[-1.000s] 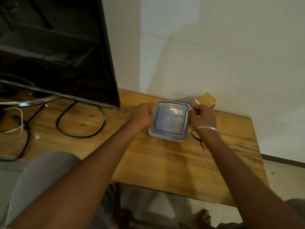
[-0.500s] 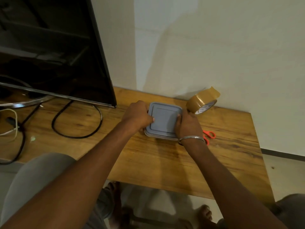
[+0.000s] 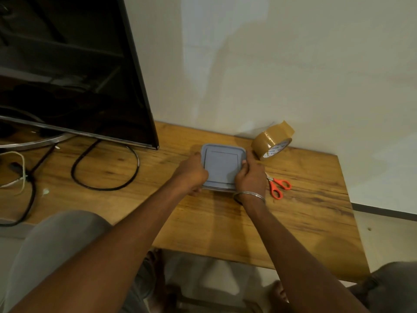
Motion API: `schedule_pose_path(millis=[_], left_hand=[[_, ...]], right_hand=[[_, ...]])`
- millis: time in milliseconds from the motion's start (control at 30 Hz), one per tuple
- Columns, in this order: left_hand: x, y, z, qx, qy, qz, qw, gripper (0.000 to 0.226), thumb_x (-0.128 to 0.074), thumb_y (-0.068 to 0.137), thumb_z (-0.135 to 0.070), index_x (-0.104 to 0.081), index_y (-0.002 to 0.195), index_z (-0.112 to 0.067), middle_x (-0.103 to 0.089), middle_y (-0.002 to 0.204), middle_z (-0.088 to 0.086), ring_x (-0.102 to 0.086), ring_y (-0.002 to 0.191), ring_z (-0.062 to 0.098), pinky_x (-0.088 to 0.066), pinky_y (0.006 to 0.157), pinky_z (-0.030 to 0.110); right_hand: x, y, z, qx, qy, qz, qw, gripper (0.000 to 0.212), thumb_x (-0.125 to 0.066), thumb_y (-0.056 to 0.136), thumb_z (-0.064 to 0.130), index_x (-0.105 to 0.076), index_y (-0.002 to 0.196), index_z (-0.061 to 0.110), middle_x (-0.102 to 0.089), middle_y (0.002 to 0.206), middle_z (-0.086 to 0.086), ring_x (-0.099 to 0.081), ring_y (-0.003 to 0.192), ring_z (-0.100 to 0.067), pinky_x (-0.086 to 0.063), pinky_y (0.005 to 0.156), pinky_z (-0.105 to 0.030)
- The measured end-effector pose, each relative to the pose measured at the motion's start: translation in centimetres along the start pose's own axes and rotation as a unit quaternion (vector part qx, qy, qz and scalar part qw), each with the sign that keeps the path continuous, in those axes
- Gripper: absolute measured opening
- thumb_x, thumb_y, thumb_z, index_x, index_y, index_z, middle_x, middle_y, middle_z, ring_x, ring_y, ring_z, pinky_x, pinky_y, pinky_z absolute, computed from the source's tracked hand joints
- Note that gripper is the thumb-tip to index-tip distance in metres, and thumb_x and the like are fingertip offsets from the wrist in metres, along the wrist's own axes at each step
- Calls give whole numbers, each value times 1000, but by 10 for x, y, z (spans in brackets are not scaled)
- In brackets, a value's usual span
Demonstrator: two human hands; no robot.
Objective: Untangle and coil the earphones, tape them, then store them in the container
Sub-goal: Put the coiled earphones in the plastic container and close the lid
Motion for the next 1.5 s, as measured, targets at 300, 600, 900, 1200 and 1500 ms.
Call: schedule_pose_path(millis=[300, 600, 900, 1200, 1500], left_hand=[[-8, -19, -1, -30, -36, -9, 999, 51, -43, 97, -12, -39, 147, -26, -61, 113, 12, -65, 83, 32, -62, 60, 45], [-60, -47, -52, -139, -116, 113, 977, 28, -60, 97, -20, -59, 125, -14, -69, 96, 6, -67, 75, 18, -55, 65, 31], [-89, -51, -48, -324, 87, 45, 941, 23, -58, 96, -20, -64, 118, -24, -65, 95, -13, -64, 81, 4, -55, 74, 31], [-81, -26, -95, -382, 61, -128, 913, 36, -64, 92, -25, -55, 127, -21, -57, 117, -4, -61, 91, 15, -55, 74, 39], [-99, 1, -120, -195, 17, -199, 960, 62, -72, 87, -29, -40, 136, -10, -47, 134, 12, -55, 117, 31, -50, 80, 38]], right_hand=[[16, -2, -5, 16, -21, 45, 999, 43, -41, 103, 20, -48, 145, 23, -60, 116, -21, -57, 107, -36, -43, 86, -33], [156, 33, -80, -19, -99, 12, 995, 37, -43, 102, 13, -56, 137, 11, -63, 124, -27, -58, 112, -44, -46, 93, -42], [194, 100, -141, -123, -83, -68, 987, 37, -39, 104, 15, -57, 135, 13, -61, 128, -24, -55, 117, -43, -45, 96, -43], [195, 93, -129, -90, -150, -161, 971, 32, -44, 101, 30, -62, 118, 10, -60, 117, -18, -55, 109, -38, -46, 88, -48], [129, 89, -45, 168, -251, -51, 952, 37, -57, 87, 18, -60, 123, 11, -61, 119, -11, -50, 113, -33, -41, 90, -45]])
Point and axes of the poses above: each hand's wrist, its own y-axis towards the middle knuckle, its own x-axis out of the back of the hand, z = x × y, the point moved 6 cm from there along y, towards the middle knuckle
